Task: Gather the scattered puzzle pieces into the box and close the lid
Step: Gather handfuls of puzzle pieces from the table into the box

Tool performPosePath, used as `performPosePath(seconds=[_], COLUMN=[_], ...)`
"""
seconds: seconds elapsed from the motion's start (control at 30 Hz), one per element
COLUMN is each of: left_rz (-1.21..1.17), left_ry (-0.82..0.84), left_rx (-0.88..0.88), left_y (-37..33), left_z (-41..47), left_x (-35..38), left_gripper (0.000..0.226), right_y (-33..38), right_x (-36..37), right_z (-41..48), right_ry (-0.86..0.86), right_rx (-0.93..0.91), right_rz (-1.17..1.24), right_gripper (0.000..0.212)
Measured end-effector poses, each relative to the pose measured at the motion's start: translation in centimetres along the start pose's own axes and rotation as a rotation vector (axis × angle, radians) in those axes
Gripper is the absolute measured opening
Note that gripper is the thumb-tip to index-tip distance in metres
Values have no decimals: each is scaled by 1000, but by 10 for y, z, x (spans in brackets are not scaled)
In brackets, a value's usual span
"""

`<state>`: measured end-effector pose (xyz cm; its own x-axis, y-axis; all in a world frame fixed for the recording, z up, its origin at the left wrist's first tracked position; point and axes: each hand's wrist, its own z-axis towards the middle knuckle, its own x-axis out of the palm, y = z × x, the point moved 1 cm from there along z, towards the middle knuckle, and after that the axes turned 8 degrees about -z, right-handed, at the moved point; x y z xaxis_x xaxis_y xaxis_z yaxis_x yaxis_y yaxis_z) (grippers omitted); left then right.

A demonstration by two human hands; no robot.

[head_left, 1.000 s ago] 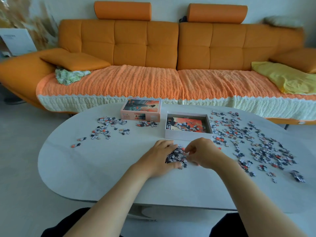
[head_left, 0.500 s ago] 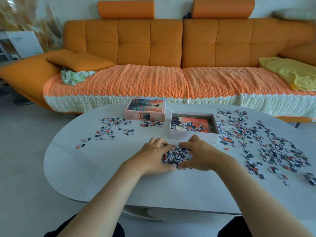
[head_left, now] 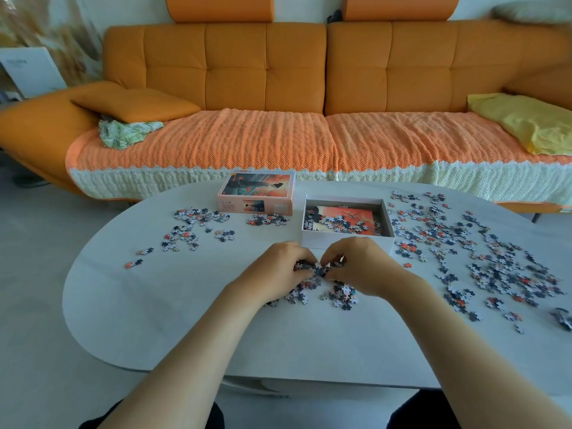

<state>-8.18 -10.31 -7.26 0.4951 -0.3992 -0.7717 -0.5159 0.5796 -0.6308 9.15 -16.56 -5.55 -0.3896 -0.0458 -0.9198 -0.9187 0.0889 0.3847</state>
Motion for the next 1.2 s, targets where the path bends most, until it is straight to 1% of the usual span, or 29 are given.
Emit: performPosePath(seconds=[0.13, 0.23, 0.3, 0.4, 0.53, 0.6, 0.77, 0.83, 0.9, 0.93, 1.0, 1.1, 1.13, 1.2], left_rz=[-122, -206, -227, -228, -240, -256, -212, -129, 16, 96, 225, 321, 337, 355], left_ry=[-82, -153, -202, -253, -351, -359, -278, -274, -294, -295, -242, -139, -130, -143], left_rx=[-18, -22, -10, 0, 9, 14, 91, 134, 183, 199, 217, 231, 232, 222], left_y=[-6, -13, -17, -21, -21, -20, -16, -13, -7, -5, -2, 2, 4, 6], left_z=[11, 23, 34, 55, 80, 86, 89, 90, 90, 89, 84, 74, 72, 68], left_x=[-4, -12, -17, -19, -12, -5, 4, 3, 2, 2, 4, 9, 10, 9], left_gripper=[23, 24, 25, 27, 28, 31, 36, 28, 16, 14, 19, 31, 34, 37], right_y=[-4, -8, -12, -18, -26, -30, -41, -43, -42, -41, -37, -33, -33, -36], right_x=[-12, -26, -32, -36, -35, -32, -26, -27, -28, -28, -27, -18, -16, -13], right_z=[5, 11, 18, 31, 45, 52, 55, 52, 49, 47, 42, 37, 37, 39], right_ry=[-57, -175, -290, -431, -549, -574, -443, -430, -452, -454, -376, -152, -123, -140], right_rx=[-6, 11, 21, 3, -34, -38, -32, -19, -9, -13, -44, -99, -99, -61], right_rz=[24, 104, 142, 127, 123, 114, 70, 36, -7, -38, -75, -117, -157, -236], right_gripper=[12, 10, 10, 12, 15, 17, 27, 27, 18, 16, 23, 33, 36, 40])
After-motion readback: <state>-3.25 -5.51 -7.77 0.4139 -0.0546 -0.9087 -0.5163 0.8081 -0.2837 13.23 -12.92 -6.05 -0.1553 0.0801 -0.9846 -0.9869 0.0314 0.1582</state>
